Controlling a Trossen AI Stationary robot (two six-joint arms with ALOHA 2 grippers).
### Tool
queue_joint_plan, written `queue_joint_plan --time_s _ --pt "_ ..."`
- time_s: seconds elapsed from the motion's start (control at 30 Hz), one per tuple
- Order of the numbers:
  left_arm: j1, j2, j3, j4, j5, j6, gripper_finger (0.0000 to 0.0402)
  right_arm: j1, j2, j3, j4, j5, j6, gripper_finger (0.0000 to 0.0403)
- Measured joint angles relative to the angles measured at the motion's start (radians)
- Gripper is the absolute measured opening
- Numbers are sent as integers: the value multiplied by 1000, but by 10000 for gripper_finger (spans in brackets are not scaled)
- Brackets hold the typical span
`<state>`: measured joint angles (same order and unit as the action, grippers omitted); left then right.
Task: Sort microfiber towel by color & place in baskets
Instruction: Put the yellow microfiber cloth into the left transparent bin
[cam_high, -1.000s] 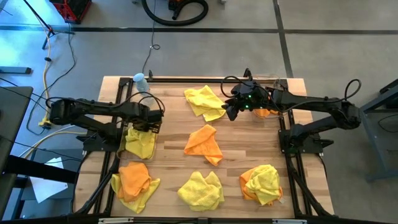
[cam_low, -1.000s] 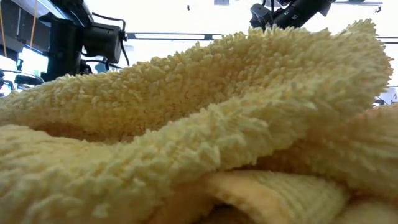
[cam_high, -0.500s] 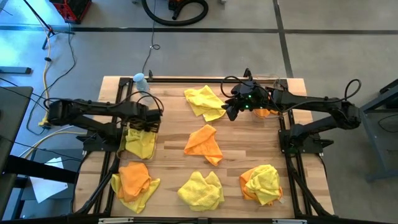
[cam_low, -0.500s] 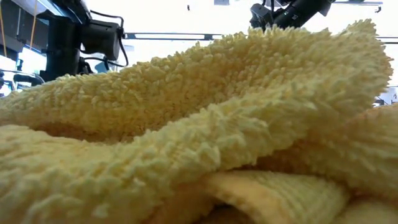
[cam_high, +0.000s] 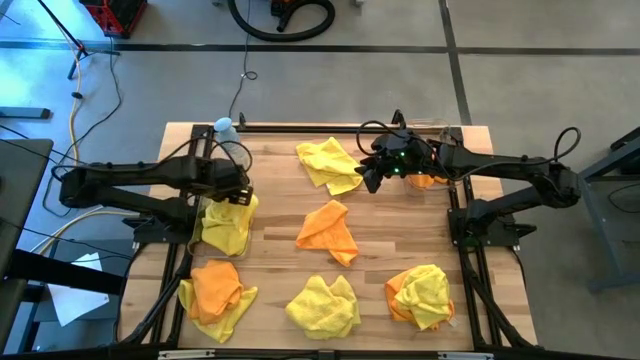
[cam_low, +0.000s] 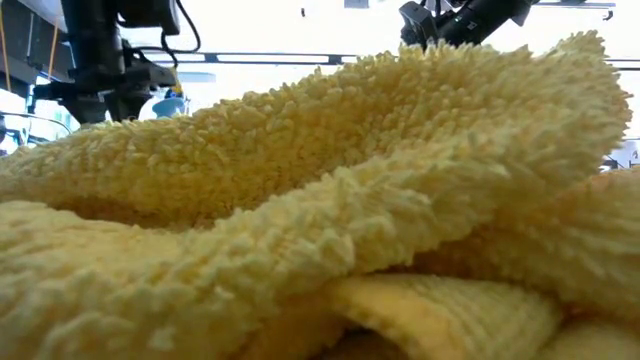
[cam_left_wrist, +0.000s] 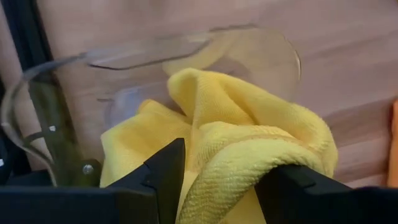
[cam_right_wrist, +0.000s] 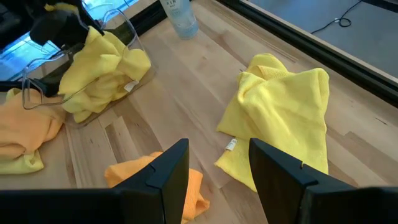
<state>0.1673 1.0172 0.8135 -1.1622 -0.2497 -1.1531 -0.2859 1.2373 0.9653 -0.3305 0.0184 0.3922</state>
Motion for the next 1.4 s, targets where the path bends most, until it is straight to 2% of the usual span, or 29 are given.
queue_joint_plan --time_s 0.2,0.27,0.33,0.4,0.47,0.57,0.6,0.67,0.73,0.77,0.83,0.9,0.93,1.07,1.17,1.4 --pt "3 -30 0 -64 -54 -118 163 0 0 0 2 0 -9 162" --pt "3 -31 0 -58 19 -118 163 0 0 0 2 0 -9 162" --pt "12 -30 0 -49 191 -46 163 0 0 0 3 1 -10 162" --pt "19 -30 0 -54 315 30 163 0 0 0 3 4 -20 162" --pt "22 -27 0 -55 333 82 163 0 0 0 3 8 -33 162" --pt "27 -27 0 -83 231 87 163 0 0 0 3 25 -32 162" --pt "29 -27 0 -81 229 84 163 0 0 0 3 31 -32 162" --pt "24 -27 0 -48 332 165 163 0 0 0 3 34 -33 162" --pt "19 -27 0 -48 398 324 163 0 0 0 3 34 -33 162" --pt "20 -27 0 -69 385 372 163 0 0 0 3 34 -34 162" --pt "22 -27 0 -118 260 417 163 0 0 0 3 34 -34 162" --pt "22 -27 0 -166 128 384 163 0 0 0 3 35 -33 162" --pt "22 -27 0 -163 106 370 163 0 0 0 3 35 -31 162" --pt "13 -36 0 -101 158 560 163 0 0 0 3 35 -26 162" --pt "6 -32 0 -103 147 682 163 0 0 0 3 35 -23 162" --pt "7 -32 44 -118 126 806 163 0 0 0 4 76 36 162"
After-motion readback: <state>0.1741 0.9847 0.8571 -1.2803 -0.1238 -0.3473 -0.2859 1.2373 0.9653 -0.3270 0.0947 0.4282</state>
